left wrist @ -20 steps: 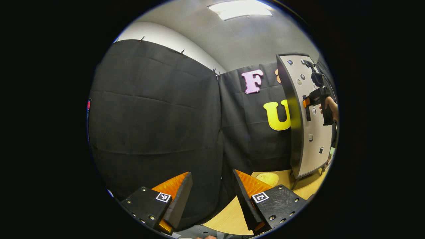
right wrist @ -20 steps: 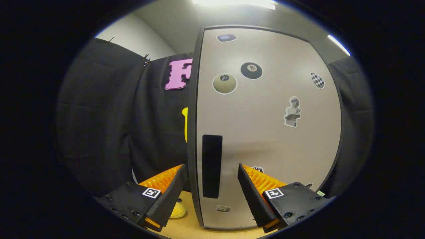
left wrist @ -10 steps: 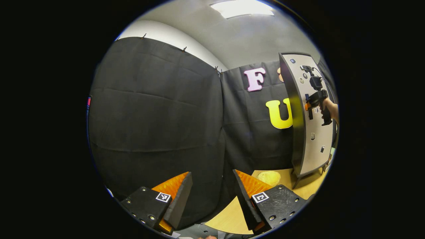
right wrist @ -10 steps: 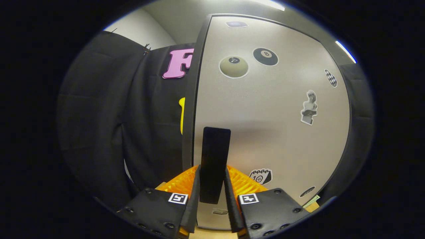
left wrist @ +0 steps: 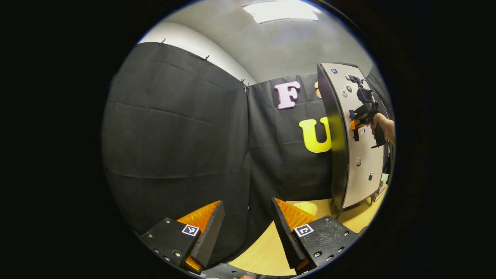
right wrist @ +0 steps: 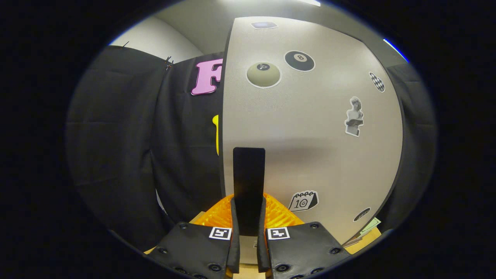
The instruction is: Open the cabinet door with the right hand, grasp the bottle in the cabinet with the left hand and place it on the coaster, then close the cabinet door with the right hand.
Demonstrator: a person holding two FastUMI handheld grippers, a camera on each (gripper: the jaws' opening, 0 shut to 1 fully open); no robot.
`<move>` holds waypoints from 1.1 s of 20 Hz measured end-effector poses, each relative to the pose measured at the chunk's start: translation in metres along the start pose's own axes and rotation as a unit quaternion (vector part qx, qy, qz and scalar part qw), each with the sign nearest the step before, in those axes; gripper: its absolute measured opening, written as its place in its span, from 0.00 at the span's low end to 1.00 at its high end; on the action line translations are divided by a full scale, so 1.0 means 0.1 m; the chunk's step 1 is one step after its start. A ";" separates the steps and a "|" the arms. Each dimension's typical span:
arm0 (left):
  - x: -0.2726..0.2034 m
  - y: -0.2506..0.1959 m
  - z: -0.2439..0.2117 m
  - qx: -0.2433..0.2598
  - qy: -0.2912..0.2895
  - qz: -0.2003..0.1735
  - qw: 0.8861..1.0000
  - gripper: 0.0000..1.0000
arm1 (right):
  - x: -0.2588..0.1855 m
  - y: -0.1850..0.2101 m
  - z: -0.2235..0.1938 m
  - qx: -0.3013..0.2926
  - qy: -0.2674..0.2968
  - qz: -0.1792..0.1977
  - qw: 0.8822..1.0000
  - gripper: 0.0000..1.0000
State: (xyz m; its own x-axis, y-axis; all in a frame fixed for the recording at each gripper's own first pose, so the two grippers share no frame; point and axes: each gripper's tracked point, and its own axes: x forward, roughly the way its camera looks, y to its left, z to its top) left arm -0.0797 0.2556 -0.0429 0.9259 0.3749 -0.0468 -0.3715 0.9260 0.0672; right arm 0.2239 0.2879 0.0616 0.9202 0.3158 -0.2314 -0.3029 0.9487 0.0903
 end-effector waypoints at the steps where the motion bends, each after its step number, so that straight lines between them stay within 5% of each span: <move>1: 0.00 -0.04 0.03 0.001 -0.003 -0.006 1.000 0.70 | -0.05 0.01 0.00 0.002 0.001 0.006 1.000 0.17; 22: 0.11 -1.78 0.36 -0.013 -0.029 -0.152 0.988 0.70 | -0.83 -0.27 -0.03 0.052 -0.001 0.104 0.993 0.19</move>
State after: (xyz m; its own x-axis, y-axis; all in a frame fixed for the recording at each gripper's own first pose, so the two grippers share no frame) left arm -0.0010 0.0935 -0.0196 0.9971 0.0763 -0.0047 -0.0761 0.9965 0.0332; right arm 0.1547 0.2357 0.0757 0.8409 0.5045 -0.1959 -0.4588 0.8565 0.2364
